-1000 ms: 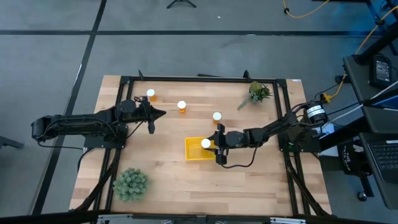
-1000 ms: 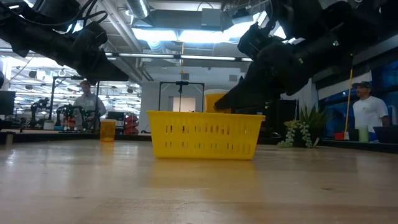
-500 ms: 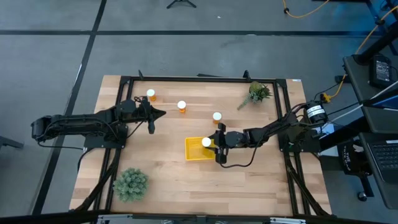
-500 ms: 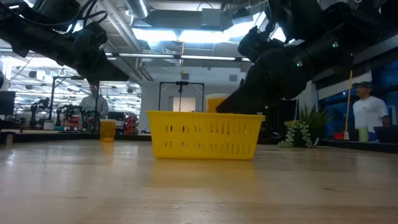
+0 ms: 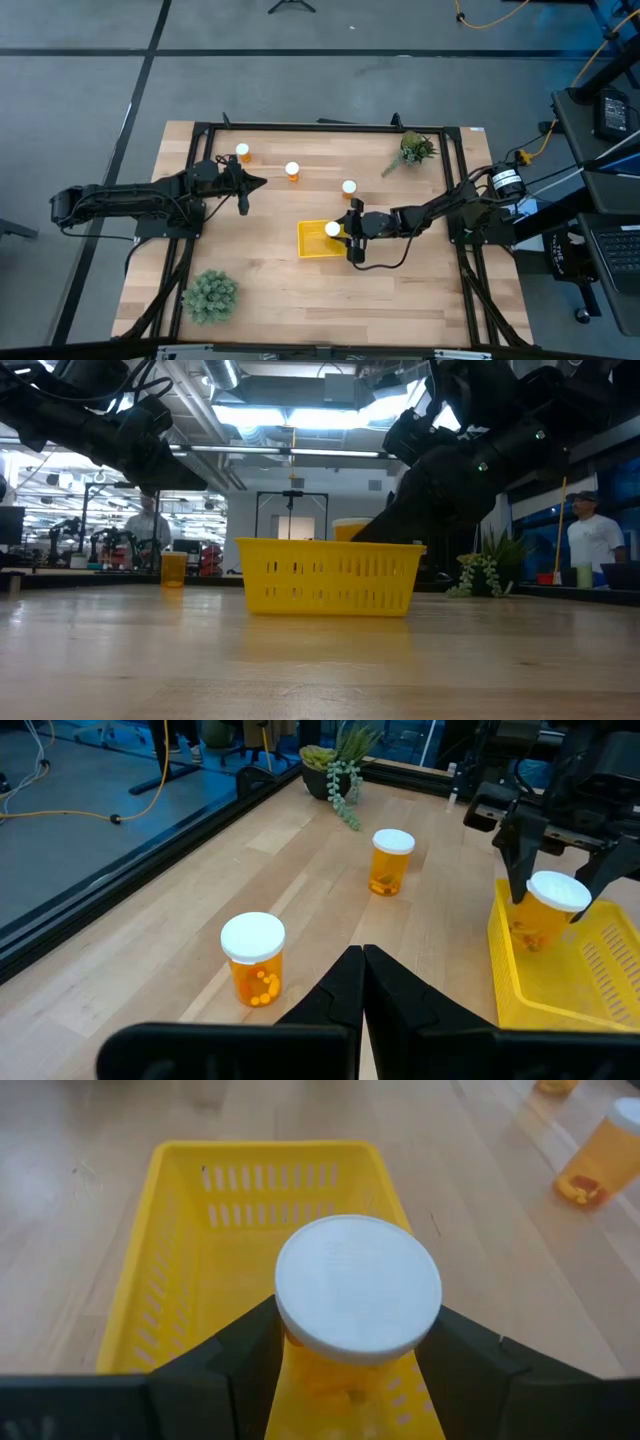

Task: Pick and place pill bottles into a basket
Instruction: Put the orange pill bottle into the yellow bin

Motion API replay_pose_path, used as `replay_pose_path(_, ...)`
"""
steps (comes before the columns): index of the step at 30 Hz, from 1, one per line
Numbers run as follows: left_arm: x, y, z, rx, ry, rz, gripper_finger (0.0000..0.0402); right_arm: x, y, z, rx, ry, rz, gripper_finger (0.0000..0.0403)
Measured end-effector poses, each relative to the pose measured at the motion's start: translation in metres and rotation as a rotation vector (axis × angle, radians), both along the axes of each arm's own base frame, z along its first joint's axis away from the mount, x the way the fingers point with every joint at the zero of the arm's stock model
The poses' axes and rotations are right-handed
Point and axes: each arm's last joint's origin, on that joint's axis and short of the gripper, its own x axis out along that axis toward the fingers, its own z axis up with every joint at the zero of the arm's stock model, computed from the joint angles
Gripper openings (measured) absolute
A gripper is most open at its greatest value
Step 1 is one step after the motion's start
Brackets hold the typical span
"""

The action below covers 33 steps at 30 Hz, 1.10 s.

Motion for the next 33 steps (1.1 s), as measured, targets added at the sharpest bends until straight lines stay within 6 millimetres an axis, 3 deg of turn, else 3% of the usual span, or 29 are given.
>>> replay_pose_path(10, 0.0, 0.0, 0.0, 0.0, 0.0, 0.0, 0.0004, 0.0, 0.0, 0.0, -0.001, 0.0, 0.001, 0.0215)
replay_pose_path(23, 0.0, 0.0, 0.0, 0.0, 0.0, 0.0, 0.0004, 0.0, 0.0, 0.0, 0.0, 0.0, 0.0, 0.0267)
replay_pose_path(33, 0.0, 0.0, 0.0, 0.0, 0.0, 0.0, 0.0004, 0.0002, -0.0014, 0.0001, -0.029, 0.001, 0.008, 0.0272)
